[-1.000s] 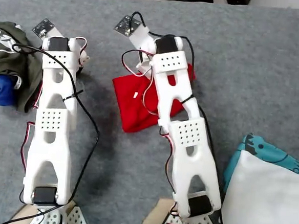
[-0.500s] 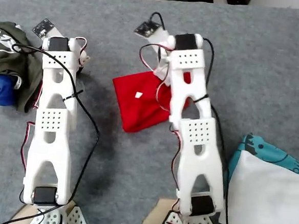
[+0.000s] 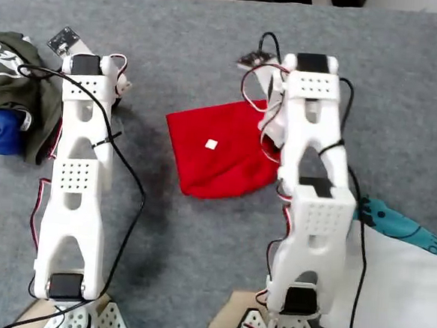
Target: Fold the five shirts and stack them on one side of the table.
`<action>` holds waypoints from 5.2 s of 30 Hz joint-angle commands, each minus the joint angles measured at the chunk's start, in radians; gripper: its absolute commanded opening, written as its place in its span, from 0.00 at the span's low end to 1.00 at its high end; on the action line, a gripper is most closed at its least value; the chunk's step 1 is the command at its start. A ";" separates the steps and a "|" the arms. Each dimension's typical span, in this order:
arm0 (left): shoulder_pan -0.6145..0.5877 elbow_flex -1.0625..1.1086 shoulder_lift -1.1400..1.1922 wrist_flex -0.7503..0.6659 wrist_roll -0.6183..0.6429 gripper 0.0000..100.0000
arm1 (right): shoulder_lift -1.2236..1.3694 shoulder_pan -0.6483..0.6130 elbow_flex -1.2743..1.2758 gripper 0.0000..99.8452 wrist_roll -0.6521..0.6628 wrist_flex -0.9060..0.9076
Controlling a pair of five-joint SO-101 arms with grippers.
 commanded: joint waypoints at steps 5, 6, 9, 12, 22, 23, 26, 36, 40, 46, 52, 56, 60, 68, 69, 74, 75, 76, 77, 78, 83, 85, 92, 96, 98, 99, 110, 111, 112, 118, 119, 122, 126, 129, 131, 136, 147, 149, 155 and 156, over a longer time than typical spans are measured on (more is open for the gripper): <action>0.002 -0.054 -0.015 -0.015 0.005 0.02 | -0.127 0.059 -0.015 0.01 0.043 -0.063; 0.003 -0.054 -0.015 -0.015 0.005 0.02 | -0.128 0.033 -0.056 0.01 0.043 -0.063; 0.003 -0.054 -0.015 -0.015 0.005 0.02 | -0.116 -0.065 -0.197 0.01 0.043 -0.072; 0.003 -0.054 -0.015 -0.015 0.005 0.02 | -0.056 -0.156 -0.315 0.01 0.043 -0.126; 0.002 -0.054 -0.015 -0.015 0.005 0.02 | 0.278 -0.251 -0.572 0.01 0.043 -0.199; 0.002 -0.054 -0.015 -0.015 0.005 0.02 | 0.303 -0.252 -0.596 0.01 0.043 -0.190; 0.003 -0.054 -0.015 -0.015 0.005 0.02 | 0.363 -0.245 -0.644 0.01 0.044 -0.175; 0.003 -0.054 -0.015 -0.015 0.005 0.02 | 0.410 -0.160 -0.680 0.01 0.164 0.012; 0.003 -0.054 -0.015 -0.015 0.005 0.02 | 0.380 -0.122 -0.671 0.01 0.166 0.023; 0.003 -0.054 -0.015 -0.017 0.005 0.02 | 0.266 -0.117 -0.555 0.01 0.158 0.023; 0.003 -0.054 -0.015 -0.017 0.005 0.02 | 0.068 -0.099 -0.280 0.01 0.071 0.023; 0.003 -0.054 -0.015 -0.017 0.005 0.02 | -0.036 -0.061 -0.082 0.01 0.071 0.018; 0.003 -0.054 -0.015 -0.017 0.005 0.02 | -0.107 -0.022 0.015 0.01 0.072 -0.021; 0.003 -0.054 -0.013 -0.017 0.005 0.02 | -0.099 -0.131 0.015 0.01 0.071 -0.324; 0.003 -0.054 -0.013 -0.017 0.005 0.02 | -0.087 -0.147 0.013 0.01 0.071 -0.362; 0.003 -0.054 -0.013 -0.017 0.005 0.02 | -0.001 -0.179 -0.027 0.01 0.071 -0.399; 0.003 -0.054 -0.013 -0.017 0.005 0.02 | 0.018 -0.177 -0.039 0.01 0.071 -0.379; 0.003 -0.054 -0.013 -0.017 0.005 0.02 | 0.036 -0.174 -0.048 0.01 0.071 -0.358; 0.003 -0.054 -0.013 -0.017 0.005 0.02 | 0.056 -0.166 -0.056 0.01 0.071 -0.328; 0.003 -0.054 -0.013 -0.017 0.005 0.02 | 0.074 -0.165 -0.064 0.01 0.071 -0.302; 0.003 -0.054 -0.013 -0.017 0.003 0.02 | 0.128 -0.133 -0.117 0.01 0.071 -0.183; 0.003 -0.054 -0.013 -0.017 0.003 0.02 | 0.127 -0.124 -0.136 0.01 0.071 -0.117; 0.005 -0.054 -0.013 -0.017 0.003 0.02 | 0.099 -0.087 -0.176 0.01 0.012 0.023; 0.005 -0.054 -0.013 -0.017 0.003 0.02 | 0.045 -0.077 -0.070 0.01 0.011 0.023; 0.005 -0.054 -0.013 -0.017 0.003 0.02 | 0.010 -0.076 0.010 0.01 0.009 0.023; 0.005 -0.054 -0.013 -0.017 0.003 0.02 | -0.010 -0.074 0.056 0.01 0.009 0.023; 0.005 -0.054 -0.013 -0.017 0.003 0.02 | -0.263 -0.018 0.433 0.01 -0.012 -0.009; 0.005 -0.054 -0.013 -0.017 0.003 0.02 | -0.265 -0.007 0.458 0.01 -0.012 -0.023; 0.005 -0.054 -0.013 -0.017 0.003 0.02 | -0.263 0.001 0.483 0.01 -0.012 -0.046; 0.005 -0.054 -0.013 -0.017 0.003 0.02 | -0.248 0.015 0.453 0.01 -0.012 -0.153; 0.005 -0.054 -0.013 -0.017 0.003 0.02 | -0.248 0.013 0.409 0.01 -0.012 -0.152; 0.005 -0.054 -0.013 -0.017 0.003 0.02 | -0.251 0.013 0.234 0.01 -0.018 -0.107; 0.005 -0.054 -0.013 -0.017 0.003 0.02 | -0.249 -0.004 -0.059 0.01 -0.044 0.023; 0.005 -0.054 -0.013 -0.017 0.003 0.02 | -0.277 -0.010 -0.162 0.01 -0.091 0.023; 0.005 -0.054 -0.013 -0.023 0.003 0.02 | -0.300 -0.031 -0.171 0.01 -0.098 0.023; 0.061 -0.054 -0.018 -0.032 -0.057 0.02 | -0.245 -0.044 -0.038 0.01 -0.241 -0.077; 0.302 -0.054 -0.145 0.149 -0.463 0.02 | 0.051 0.051 0.045 0.01 -0.468 -0.514; 0.325 -0.044 -0.182 0.164 -0.482 0.02 | 0.101 0.050 0.045 0.01 -0.463 -0.583; 0.353 0.046 -0.209 0.163 -0.351 0.02 | 0.171 0.019 -0.070 0.01 -0.453 -0.588; 0.359 0.049 -0.213 0.163 -0.347 0.02 | 0.189 0.019 -0.085 0.01 -0.440 -0.586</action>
